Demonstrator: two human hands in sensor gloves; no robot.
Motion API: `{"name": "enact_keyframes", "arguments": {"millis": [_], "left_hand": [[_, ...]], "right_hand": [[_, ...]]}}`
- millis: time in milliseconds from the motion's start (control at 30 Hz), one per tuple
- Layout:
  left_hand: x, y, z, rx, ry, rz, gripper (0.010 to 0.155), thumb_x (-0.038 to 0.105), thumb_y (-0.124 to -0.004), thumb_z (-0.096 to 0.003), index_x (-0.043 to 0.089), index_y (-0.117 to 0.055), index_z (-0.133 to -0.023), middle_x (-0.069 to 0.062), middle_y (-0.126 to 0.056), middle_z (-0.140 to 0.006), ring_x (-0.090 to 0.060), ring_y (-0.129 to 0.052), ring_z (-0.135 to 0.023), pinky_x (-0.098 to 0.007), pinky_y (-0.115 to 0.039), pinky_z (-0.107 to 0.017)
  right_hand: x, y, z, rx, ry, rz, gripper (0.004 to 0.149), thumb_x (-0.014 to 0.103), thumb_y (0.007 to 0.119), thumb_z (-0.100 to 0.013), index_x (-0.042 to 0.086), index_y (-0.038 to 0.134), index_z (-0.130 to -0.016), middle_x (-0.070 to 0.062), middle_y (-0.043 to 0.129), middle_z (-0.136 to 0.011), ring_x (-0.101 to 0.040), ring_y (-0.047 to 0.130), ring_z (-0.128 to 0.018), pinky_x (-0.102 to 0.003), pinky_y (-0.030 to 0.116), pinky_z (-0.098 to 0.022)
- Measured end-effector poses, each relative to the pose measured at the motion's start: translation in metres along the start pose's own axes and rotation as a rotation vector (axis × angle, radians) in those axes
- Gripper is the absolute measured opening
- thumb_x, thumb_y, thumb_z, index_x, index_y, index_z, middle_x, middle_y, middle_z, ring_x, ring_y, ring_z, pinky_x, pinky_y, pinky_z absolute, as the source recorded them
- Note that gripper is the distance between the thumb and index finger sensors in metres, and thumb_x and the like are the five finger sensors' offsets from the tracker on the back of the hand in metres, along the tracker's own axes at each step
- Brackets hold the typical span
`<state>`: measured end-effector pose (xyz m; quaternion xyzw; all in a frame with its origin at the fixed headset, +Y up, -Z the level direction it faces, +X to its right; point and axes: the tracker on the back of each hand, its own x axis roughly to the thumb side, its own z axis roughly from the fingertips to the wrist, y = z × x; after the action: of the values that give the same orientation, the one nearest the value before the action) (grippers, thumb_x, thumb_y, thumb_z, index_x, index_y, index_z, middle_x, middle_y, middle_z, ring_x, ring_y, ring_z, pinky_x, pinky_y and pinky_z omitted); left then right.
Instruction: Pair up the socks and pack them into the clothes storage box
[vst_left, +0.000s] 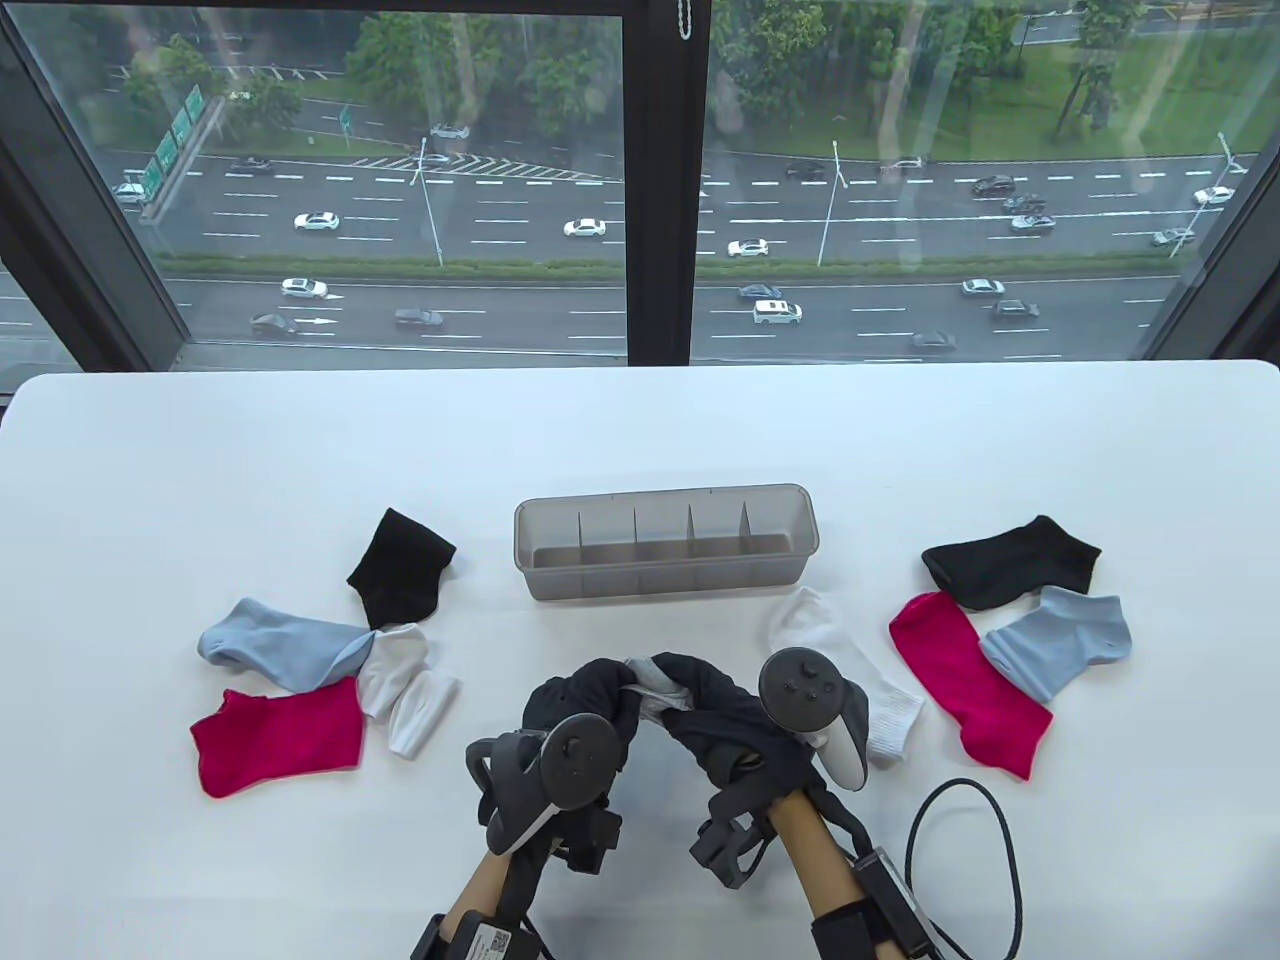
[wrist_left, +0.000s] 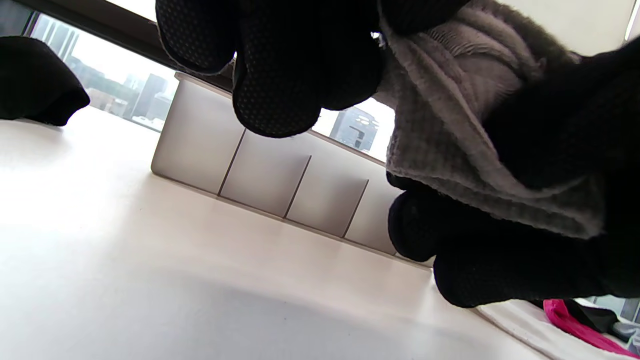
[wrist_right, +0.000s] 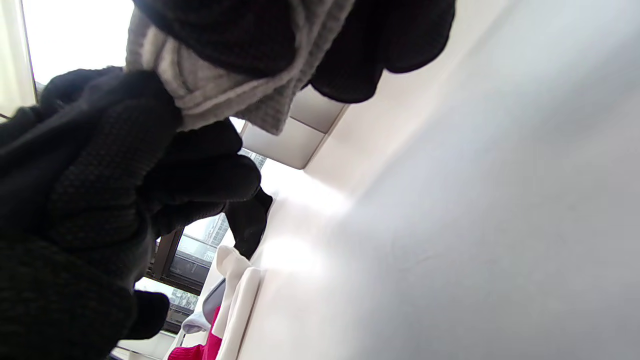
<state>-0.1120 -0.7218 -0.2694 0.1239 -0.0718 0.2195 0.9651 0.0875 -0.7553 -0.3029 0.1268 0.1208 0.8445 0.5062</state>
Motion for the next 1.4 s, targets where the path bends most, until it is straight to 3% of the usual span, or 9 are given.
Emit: {"name": "enact_keyframes", "arguments": {"millis": [400,533,700,800,967,1167,1300,1333,1400], "left_hand": [[-0.014,-0.001,-0.006,-0.076,0.065,0.091,0.038,0.038,-0.064,-0.0550,0.021,-0.068,-0.089,-0.003,-0.098,-0.078,-0.020,-0.105,-0.067,-0.048,-0.078,-0.069],[-0.018,-0.007,-0.009,-0.150,0.079,0.089,0.038,0.037,-0.065,-0.0552,0.022,-0.069,-0.089,-0.003,-0.098,-0.078,-0.020,-0.106,-0.067,-0.049,-0.077,-0.069],[-0.018,-0.011,-0.013,-0.167,0.082,0.084,0.038,0.037,-0.065,-0.0555,0.021,-0.070,-0.089,-0.003,-0.099,-0.078,-0.020,-0.106,-0.067,-0.050,-0.077,-0.069],[-0.019,-0.013,-0.012,-0.186,0.083,0.071,0.038,0.037,-0.065,-0.0555,0.022,-0.070,-0.090,-0.003,-0.099,-0.078,-0.020,-0.106,-0.068,-0.050,-0.078,-0.069],[-0.016,-0.015,-0.014,-0.200,0.069,0.111,0.038,0.037,-0.065,-0.0555,0.023,-0.070,-0.090,-0.003,-0.099,-0.078,-0.021,-0.106,-0.068,-0.051,-0.077,-0.069],[-0.015,-0.008,-0.009,-0.186,0.018,0.165,0.038,0.039,-0.066,-0.0550,0.025,-0.071,-0.090,-0.004,-0.095,-0.083,-0.023,-0.102,-0.072,-0.053,-0.073,-0.072],[-0.014,-0.008,-0.006,-0.231,-0.019,0.159,0.037,0.039,-0.067,-0.0548,0.028,-0.073,-0.090,-0.004,-0.094,-0.085,-0.024,-0.101,-0.074,-0.054,-0.071,-0.073],[-0.015,-0.008,-0.007,-0.240,-0.015,0.156,0.037,0.039,-0.068,-0.0547,0.029,-0.073,-0.090,-0.004,-0.094,-0.085,-0.024,-0.101,-0.075,-0.055,-0.070,-0.074],[-0.017,-0.011,-0.009,-0.225,0.014,0.136,0.037,0.040,-0.069,-0.0543,0.030,-0.074,-0.090,-0.004,-0.094,-0.085,-0.025,-0.100,-0.075,-0.055,-0.070,-0.074]], "right_hand": [[-0.001,-0.001,-0.005,0.120,-0.029,-0.053,0.047,0.004,0.081,-0.050,0.031,0.073,-0.088,-0.003,0.078,-0.096,-0.031,0.077,-0.088,-0.056,0.057,-0.079],[-0.001,0.000,-0.008,0.155,-0.028,0.032,0.046,0.002,0.081,-0.049,0.030,0.074,-0.085,-0.002,0.078,-0.095,-0.031,0.076,-0.088,-0.056,0.057,-0.079],[0.003,0.004,-0.008,0.237,-0.039,0.066,0.044,0.001,0.080,-0.050,0.031,0.075,-0.083,-0.001,0.075,-0.097,-0.031,0.071,-0.093,-0.057,0.052,-0.080],[0.006,0.005,-0.009,0.215,-0.040,0.164,0.044,0.002,0.080,-0.050,0.033,0.076,-0.081,-0.001,0.074,-0.099,-0.030,0.069,-0.095,-0.056,0.052,-0.081],[0.006,0.005,-0.003,0.303,-0.032,0.086,0.042,0.001,0.079,-0.052,0.032,0.078,-0.080,-0.003,0.067,-0.105,-0.032,0.057,-0.101,-0.056,0.047,-0.082],[-0.006,-0.002,0.000,0.084,0.031,-0.058,0.049,0.006,0.076,-0.055,0.033,0.067,-0.095,-0.012,0.056,-0.112,-0.033,0.065,-0.096,-0.051,0.058,-0.077],[-0.008,-0.010,0.000,-0.041,0.007,-0.037,0.057,0.011,0.084,-0.051,0.026,0.058,-0.100,-0.012,0.064,-0.107,-0.028,0.077,-0.090,-0.044,0.068,-0.075],[-0.007,-0.010,0.001,-0.039,-0.016,-0.029,0.055,0.011,0.086,-0.050,0.025,0.063,-0.097,-0.010,0.071,-0.104,-0.027,0.081,-0.088,-0.044,0.071,-0.073],[-0.002,-0.007,0.001,0.107,-0.077,-0.062,0.052,0.009,0.091,-0.047,0.025,0.070,-0.092,-0.007,0.080,-0.096,-0.025,0.085,-0.084,-0.044,0.071,-0.073]]}}
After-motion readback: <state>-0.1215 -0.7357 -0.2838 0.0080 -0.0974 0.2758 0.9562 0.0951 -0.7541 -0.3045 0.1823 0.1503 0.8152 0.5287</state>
